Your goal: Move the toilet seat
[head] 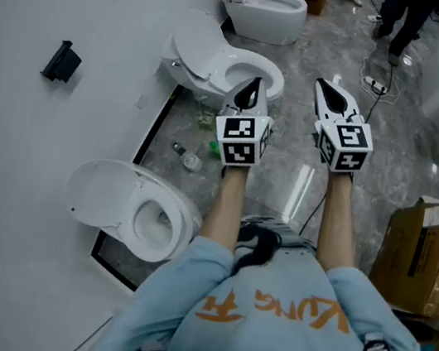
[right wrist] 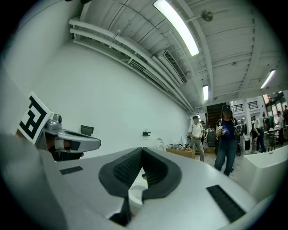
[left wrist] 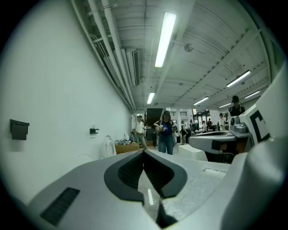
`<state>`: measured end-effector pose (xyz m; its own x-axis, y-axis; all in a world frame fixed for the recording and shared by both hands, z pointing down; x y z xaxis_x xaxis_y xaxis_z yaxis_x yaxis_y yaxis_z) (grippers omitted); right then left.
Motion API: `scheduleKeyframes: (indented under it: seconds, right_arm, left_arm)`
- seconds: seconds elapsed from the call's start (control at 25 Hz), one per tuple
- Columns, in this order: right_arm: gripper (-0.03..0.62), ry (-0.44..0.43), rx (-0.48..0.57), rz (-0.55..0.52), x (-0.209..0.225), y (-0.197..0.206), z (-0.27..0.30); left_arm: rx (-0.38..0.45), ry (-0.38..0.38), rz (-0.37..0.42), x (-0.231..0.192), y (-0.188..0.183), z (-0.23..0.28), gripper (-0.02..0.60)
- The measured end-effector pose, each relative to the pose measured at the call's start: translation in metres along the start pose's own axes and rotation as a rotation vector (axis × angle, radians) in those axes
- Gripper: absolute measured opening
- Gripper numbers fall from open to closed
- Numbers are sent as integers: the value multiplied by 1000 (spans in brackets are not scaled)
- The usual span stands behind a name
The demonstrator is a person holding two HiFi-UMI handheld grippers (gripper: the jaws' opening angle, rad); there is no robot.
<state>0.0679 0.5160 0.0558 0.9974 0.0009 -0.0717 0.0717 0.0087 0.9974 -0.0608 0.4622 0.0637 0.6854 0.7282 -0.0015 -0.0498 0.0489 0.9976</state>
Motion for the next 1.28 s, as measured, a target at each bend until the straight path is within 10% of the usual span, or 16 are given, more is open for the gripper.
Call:
scheduleKeyframes:
  seconds: [0.84,1.28]
  right_arm:
    - [0,39,-26,119,52,19,48]
    - [0,-45,-64,109,36,42,212]
  left_arm:
    - [-62,47,18,-20,23,64,3]
    - [-79,-10,-84,-143,51,159,3]
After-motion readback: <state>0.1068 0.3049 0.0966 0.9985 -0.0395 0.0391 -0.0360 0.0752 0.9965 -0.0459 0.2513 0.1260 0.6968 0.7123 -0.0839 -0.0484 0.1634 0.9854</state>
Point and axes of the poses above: the fingertips, and each gripper's own axes: z forward along the fingers, x to its right, y out of its underside, the point moved 1 cm from there along -z, backward along the fingers, and after that the axes turned 2 degrees about y, right-handed, at the moved point
